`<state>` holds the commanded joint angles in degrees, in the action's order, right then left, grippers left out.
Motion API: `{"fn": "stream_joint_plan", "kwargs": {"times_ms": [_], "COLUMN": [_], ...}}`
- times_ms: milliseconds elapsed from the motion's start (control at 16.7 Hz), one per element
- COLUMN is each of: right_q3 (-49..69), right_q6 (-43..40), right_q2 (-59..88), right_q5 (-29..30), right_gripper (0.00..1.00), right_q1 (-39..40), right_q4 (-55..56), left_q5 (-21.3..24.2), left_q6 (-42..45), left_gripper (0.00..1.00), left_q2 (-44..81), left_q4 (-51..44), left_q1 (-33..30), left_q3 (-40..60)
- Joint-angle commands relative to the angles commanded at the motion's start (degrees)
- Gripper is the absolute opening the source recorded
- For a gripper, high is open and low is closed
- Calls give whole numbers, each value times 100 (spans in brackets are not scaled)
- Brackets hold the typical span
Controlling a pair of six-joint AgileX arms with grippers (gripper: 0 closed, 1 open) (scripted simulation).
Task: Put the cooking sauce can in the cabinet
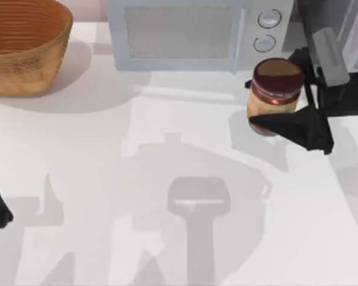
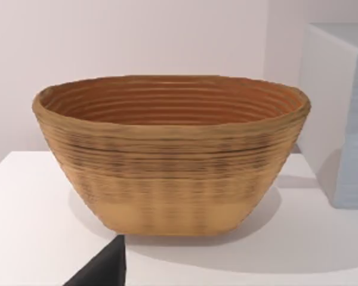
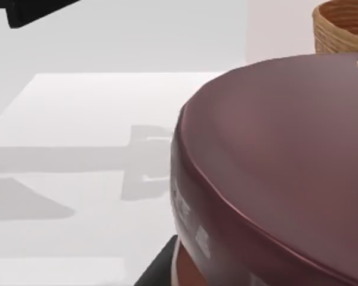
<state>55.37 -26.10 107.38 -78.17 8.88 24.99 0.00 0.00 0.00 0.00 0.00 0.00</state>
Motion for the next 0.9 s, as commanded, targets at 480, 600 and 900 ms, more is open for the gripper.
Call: {"fn": "stream_joint_plan", "kwargs": {"times_ms": [480,600,900], "right_q3": [-57,-235,-1136], "right_q6": [50,132,549], "right_q2": [-290,-708,-2512], "right_q5": [121,417,1837], "right_gripper": [0,0,0], "right_q1": [-28,-84,-336], "right_q4": [-135,-197,-554], "left_q5": [0,0,0], "left_q6": [0,0,0], "left_gripper": [100,100,100], "left_q2": [0,0,0], "left_q4": [0,0,0], "left_q1": [0,0,0], "left_q3": [0,0,0]}}
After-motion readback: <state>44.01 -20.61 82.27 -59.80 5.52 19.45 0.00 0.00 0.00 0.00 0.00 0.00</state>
